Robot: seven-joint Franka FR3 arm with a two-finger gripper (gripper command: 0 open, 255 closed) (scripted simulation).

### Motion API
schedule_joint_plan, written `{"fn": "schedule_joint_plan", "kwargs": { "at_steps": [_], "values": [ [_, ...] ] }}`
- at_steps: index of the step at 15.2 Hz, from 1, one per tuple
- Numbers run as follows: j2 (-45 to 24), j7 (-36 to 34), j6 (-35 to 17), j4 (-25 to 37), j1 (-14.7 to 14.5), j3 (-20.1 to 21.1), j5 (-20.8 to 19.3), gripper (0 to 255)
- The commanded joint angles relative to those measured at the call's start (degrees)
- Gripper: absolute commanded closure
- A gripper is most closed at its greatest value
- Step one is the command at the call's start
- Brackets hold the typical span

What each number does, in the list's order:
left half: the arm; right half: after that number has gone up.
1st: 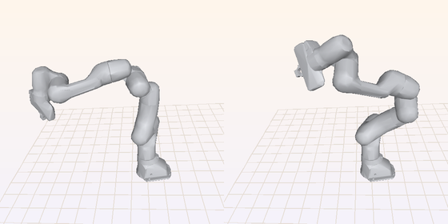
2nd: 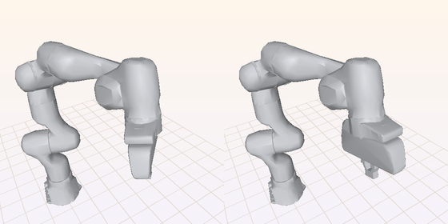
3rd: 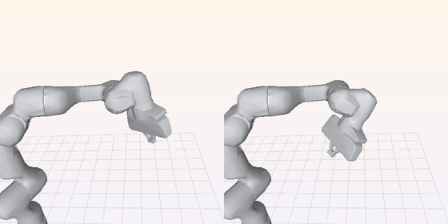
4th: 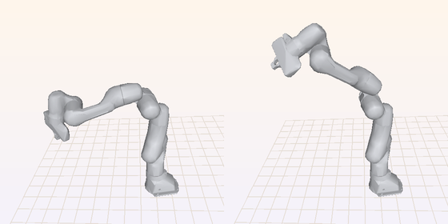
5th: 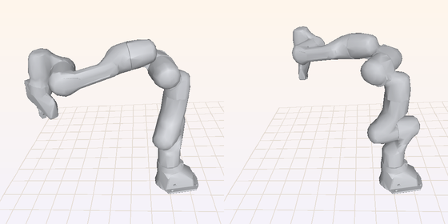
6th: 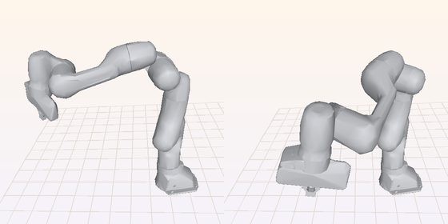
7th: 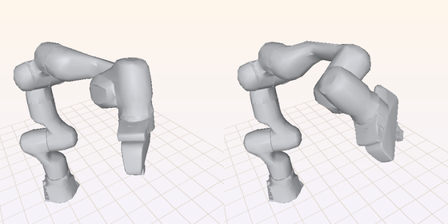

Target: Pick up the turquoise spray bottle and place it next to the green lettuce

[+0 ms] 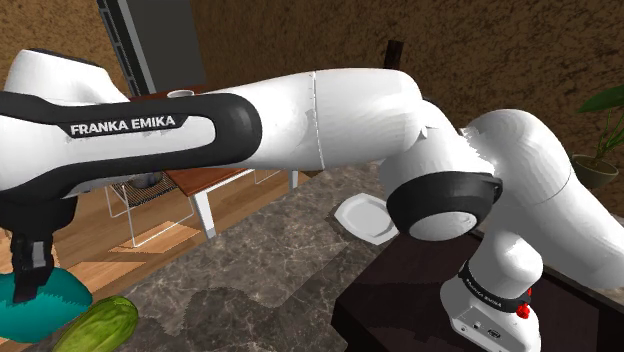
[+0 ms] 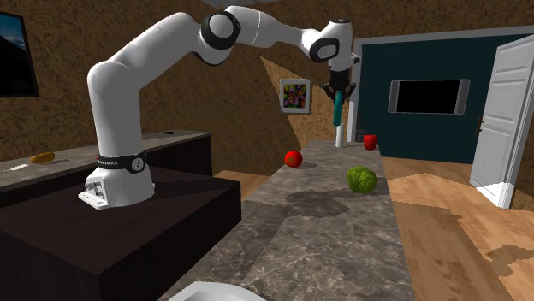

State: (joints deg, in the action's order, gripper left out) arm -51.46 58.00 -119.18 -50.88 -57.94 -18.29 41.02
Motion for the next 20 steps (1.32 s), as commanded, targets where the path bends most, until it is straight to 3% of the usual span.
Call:
{"fn": "schedule_joint_plan", "kwargs": {
  "at_steps": [1, 20],
  "values": [
    [-1.5, -0.2, -0.5, 1.2, 0.1, 0.2, 0.2, 255],
    [-5.5, 5.9, -10.2, -5.6, -0.3, 2.4, 3.3, 255]
  ]
}}
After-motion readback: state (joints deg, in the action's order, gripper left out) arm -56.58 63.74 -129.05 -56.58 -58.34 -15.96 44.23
